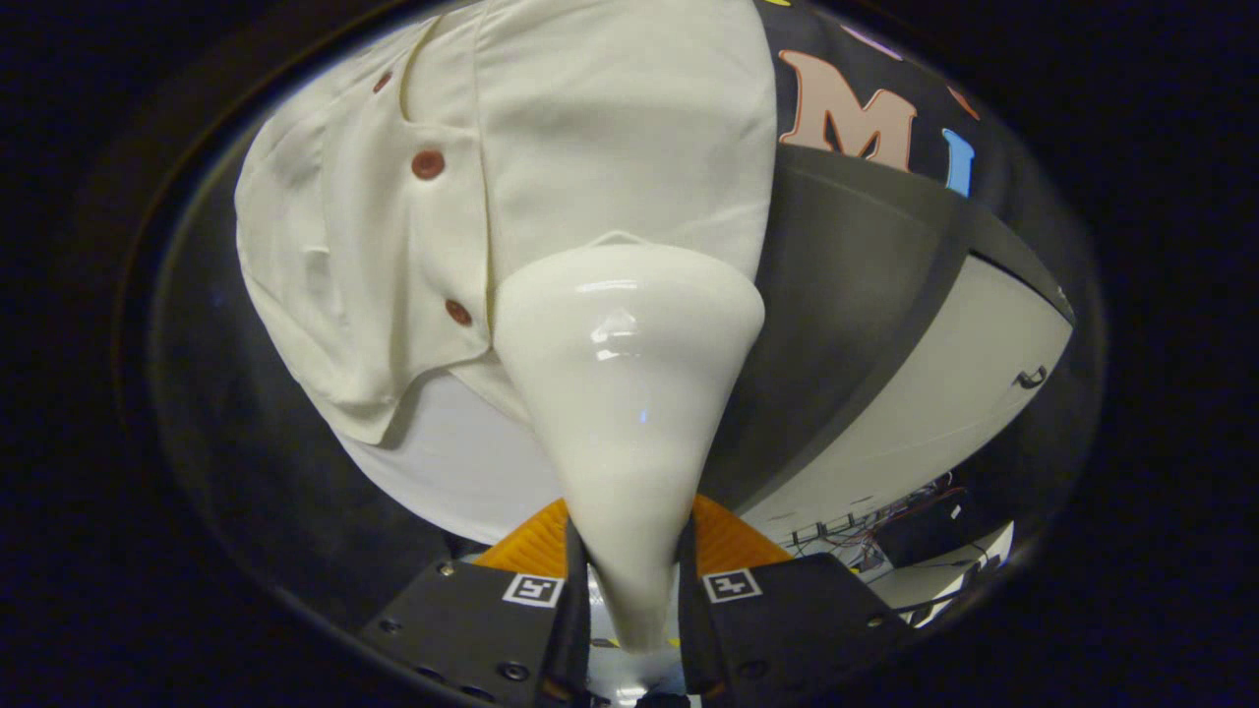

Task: Iron the clothes twice with a garment steamer, once on the left side and once on the right side.

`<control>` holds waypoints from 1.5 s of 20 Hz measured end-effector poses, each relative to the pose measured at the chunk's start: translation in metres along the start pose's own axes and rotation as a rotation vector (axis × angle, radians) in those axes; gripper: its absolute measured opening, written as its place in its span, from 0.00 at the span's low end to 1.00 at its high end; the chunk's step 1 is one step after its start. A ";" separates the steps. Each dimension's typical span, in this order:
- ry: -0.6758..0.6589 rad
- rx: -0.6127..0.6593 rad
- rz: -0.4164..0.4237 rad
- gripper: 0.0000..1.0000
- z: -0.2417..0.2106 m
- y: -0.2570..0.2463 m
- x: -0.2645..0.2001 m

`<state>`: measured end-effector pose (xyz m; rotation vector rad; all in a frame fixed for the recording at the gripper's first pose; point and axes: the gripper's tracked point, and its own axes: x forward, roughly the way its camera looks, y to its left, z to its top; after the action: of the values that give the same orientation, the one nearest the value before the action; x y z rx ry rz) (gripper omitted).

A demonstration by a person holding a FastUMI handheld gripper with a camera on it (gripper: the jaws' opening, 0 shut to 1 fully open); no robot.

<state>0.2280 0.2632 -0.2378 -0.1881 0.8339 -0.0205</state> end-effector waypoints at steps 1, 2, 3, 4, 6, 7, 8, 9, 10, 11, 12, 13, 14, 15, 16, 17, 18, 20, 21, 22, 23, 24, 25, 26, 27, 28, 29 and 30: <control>0.014 0.005 -0.001 0.37 -0.004 0.001 0.001; 0.015 0.011 0.006 0.37 -0.006 0.004 0.003; 0.016 0.010 0.010 0.37 -0.007 0.006 0.004; 0.018 0.008 0.009 0.37 -0.009 0.006 0.004; 0.016 0.011 0.011 0.37 -0.010 0.008 0.004; 0.018 0.011 0.012 0.37 -0.012 0.007 0.002; 0.022 0.009 0.015 0.37 -0.014 0.009 0.002; 0.023 0.007 0.022 0.37 -0.017 0.010 0.000; 0.026 0.005 0.025 0.37 -0.020 0.013 -0.001; 0.027 0.006 0.025 0.37 -0.024 0.014 -0.003; 0.028 0.006 0.025 0.37 -0.026 0.015 -0.004; 0.028 0.007 0.024 0.37 -0.029 0.016 -0.004; 0.028 0.008 0.022 0.37 -0.031 0.018 -0.006; 0.028 0.009 0.022 0.37 -0.033 0.018 -0.007; 0.026 0.011 0.024 0.37 -0.035 0.020 -0.008; 0.025 0.012 0.026 0.37 -0.038 0.021 -0.011; 0.020 0.017 0.029 0.37 -0.039 0.023 -0.014; 0.012 0.029 0.029 0.38 -0.042 0.022 -0.021; 0.008 0.037 0.027 0.37 -0.043 0.022 -0.024; 0.004 0.046 0.025 0.37 -0.044 0.021 -0.030; -0.003 0.056 0.023 0.37 -0.044 0.020 -0.035; -0.012 0.066 0.021 0.37 -0.044 0.020 -0.040; -0.020 0.072 0.020 0.37 -0.043 0.019 -0.047; -0.033 0.079 0.016 0.38 -0.043 0.017 -0.054; -0.044 0.084 0.011 0.37 -0.042 0.016 -0.061; -0.057 0.090 0.006 0.37 -0.042 0.015 -0.068; -0.065 0.097 0.000 0.37 -0.042 0.013 -0.077; -0.072 0.104 -0.007 0.37 -0.043 0.012 -0.085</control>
<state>0.1390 0.2761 -0.2058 -0.0930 0.7587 -0.0631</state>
